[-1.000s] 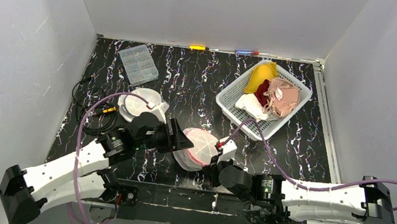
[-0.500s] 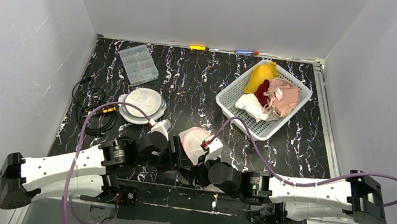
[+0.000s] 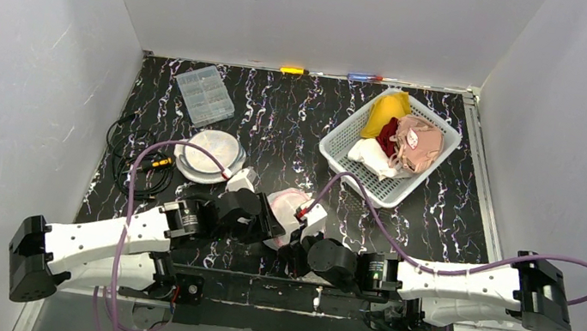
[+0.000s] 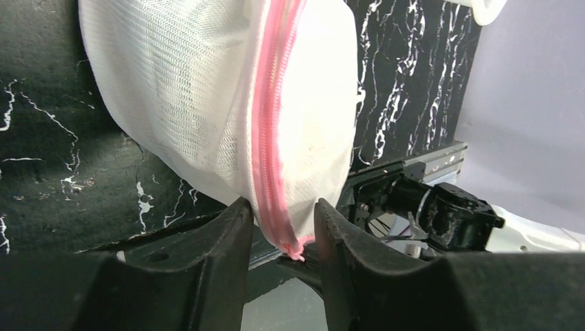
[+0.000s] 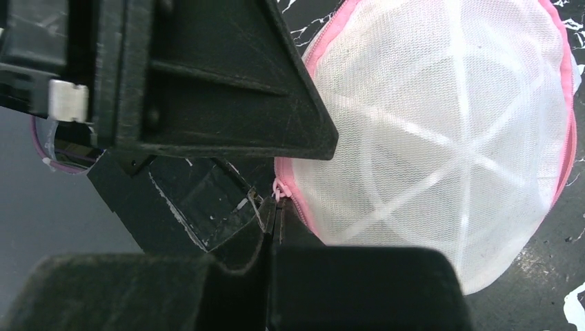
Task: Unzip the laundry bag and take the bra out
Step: Unzip the laundry bag at the center of the board.
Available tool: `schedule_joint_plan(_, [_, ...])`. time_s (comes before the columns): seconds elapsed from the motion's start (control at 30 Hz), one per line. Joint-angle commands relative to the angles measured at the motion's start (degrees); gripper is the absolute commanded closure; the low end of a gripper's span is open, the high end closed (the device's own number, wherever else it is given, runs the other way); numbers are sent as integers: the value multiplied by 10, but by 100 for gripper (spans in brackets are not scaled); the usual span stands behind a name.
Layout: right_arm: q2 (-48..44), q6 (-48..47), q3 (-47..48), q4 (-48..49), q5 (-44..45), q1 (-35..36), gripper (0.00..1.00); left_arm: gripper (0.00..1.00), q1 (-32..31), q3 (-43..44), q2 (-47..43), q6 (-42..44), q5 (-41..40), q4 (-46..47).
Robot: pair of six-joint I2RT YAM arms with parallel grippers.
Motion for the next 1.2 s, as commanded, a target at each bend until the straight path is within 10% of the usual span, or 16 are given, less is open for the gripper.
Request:
schedule_joint_plan(0.0, [-22, -3, 14, 20, 2, 3, 99, 70, -3, 14, 13, 1, -39, -19])
schedule_joint_plan(0.2, [-45, 4, 10, -6, 10, 4, 99, 100, -2, 7, 5, 2, -71, -40])
schedule_joint_plan(1.17, [-114, 91, -66, -138, 183, 3, 99, 100, 142, -27, -34, 105, 39, -12])
